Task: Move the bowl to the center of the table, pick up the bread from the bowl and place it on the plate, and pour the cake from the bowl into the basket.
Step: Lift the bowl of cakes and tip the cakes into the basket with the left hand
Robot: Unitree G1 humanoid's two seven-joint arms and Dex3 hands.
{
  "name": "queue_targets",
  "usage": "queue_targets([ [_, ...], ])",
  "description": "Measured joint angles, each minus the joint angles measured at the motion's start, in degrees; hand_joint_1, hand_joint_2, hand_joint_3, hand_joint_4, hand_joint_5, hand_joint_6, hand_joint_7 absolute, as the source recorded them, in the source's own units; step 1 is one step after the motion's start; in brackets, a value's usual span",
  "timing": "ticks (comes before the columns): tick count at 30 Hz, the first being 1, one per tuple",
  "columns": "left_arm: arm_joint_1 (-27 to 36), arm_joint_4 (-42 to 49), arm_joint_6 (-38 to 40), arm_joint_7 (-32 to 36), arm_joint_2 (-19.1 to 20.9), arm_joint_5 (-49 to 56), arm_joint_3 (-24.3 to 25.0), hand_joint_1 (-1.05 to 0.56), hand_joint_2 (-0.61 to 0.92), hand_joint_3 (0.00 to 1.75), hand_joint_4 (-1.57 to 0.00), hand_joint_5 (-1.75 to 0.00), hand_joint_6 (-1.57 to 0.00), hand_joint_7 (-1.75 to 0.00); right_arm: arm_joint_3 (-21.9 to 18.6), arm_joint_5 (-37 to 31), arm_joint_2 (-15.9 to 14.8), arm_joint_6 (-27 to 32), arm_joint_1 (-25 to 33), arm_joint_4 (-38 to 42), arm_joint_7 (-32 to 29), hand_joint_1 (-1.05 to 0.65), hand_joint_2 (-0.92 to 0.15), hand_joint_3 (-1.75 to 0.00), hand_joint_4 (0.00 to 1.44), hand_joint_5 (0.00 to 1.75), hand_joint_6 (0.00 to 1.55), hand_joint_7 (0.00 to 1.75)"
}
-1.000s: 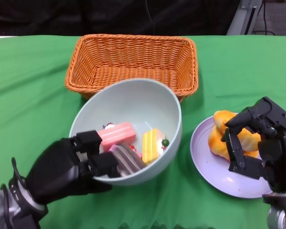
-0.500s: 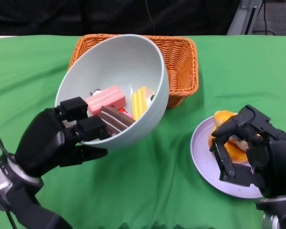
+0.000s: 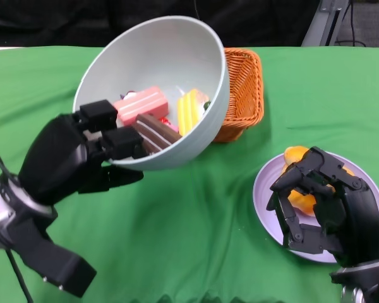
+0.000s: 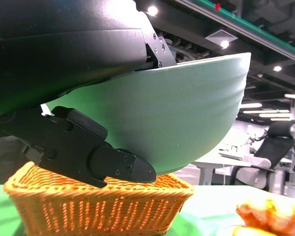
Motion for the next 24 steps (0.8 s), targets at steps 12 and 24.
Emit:
queue_targets([
  [12,-6.2,7.4,-3.6,-20.3,-3.9,-13.9,5.5,-0.16,0.86,0.49,-0.66,-1.73,-0.76,-1.13,1.2,-2.0,0.8,-0.7,-0.1,1.4,0.3,-0.12,-0.42,-1.15,0.73,1.64,0.62,1.46],
  [24,-10.2,10.1,-2.1,-36.5,-10.6,-24.7,10.9,-0.18,0.81,0.64,-0.67,-1.75,-0.74,-1.19,2.2,-1.1,0.9,-1.1,-0.1,2.3,1.1,-0.11,-0.37,-1.21,0.75,1.70,0.63,1.50],
])
